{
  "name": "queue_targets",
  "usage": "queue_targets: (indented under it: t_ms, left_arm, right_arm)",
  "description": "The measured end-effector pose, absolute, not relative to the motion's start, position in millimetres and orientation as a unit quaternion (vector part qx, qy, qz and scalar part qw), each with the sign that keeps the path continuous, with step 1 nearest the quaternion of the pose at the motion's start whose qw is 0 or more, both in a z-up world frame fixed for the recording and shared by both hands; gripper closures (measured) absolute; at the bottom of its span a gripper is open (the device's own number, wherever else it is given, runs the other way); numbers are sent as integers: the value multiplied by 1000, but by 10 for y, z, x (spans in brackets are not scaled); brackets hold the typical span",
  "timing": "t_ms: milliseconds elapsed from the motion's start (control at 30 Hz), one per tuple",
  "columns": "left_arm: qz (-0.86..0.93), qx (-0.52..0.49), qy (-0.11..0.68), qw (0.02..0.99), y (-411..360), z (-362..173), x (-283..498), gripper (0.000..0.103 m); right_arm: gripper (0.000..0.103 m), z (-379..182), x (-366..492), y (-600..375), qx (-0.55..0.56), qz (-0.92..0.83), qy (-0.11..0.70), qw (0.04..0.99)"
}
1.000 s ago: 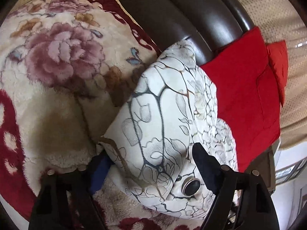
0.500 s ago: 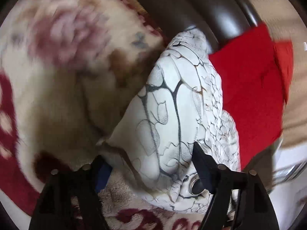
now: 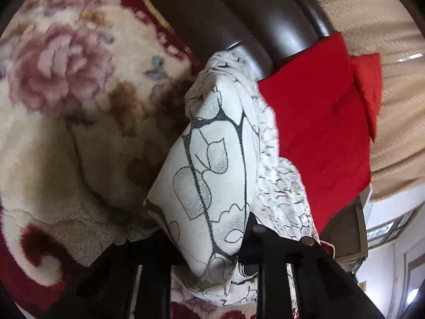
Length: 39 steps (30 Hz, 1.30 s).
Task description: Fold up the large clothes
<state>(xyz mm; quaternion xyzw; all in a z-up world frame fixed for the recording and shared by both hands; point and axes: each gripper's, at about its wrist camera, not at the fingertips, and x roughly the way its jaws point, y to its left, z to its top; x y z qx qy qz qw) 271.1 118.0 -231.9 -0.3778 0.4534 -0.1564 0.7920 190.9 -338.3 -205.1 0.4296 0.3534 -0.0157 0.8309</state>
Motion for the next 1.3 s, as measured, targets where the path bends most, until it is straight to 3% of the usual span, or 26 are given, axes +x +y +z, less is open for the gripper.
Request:
queue_targets:
  t_ms: [233,333,367,467,500,567,767,967,1100,1233,1300]
  left_arm:
    - [-176,-341,436,814,1337,-1955,2251,83]
    - [-180,-336,448,809,1390,-2024,2025,81]
    - [-173,-326,463,806,1376,-2127,1973,75]
    - [-134,-349,513,773,1424,-2542,2001,49]
    - [-136,-370,508,766,1472,-2585,2002,47]
    - [-140,-387,509,756,1524,-2582,2007,45]
    - [-139,-393,485,769,1636,-2404,2007,34]
    - [-138,-406,461,777,1571,-2440,2023,33]
    - [-137,-393,452,789,1444,-2438,2202,43]
    - [-122,-354,454,809,1318,-2401,2263,42]
    - [-106,-307,455,829,1261,-2327,2166,36]
  right_arm:
    - [76,-1522,1518,-3155,363,5,331,871]
    - [76,-1622,1253,-3128,361,13,352,863]
    - [76,-1733,1219,-3129,356,8,371,858]
    - [63,-2190,1221,-3244,398,-14,437,807]
    - [49,-2266,1202,-3315,426,-17,436,792]
    - [44,-2268,1151,-3452,464,-12,426,777]
    - [36,-1678,966,-3831,395,-114,358,838]
    - [39,-1418,1386,-3439,341,-38,343,874]
    - [63,-1554,1863,-2974,326,18,391,860]
    - [64,-1764,2371,-2565,327,32,447,832]
    - [63,-1990,2530,-2470,339,16,497,798]
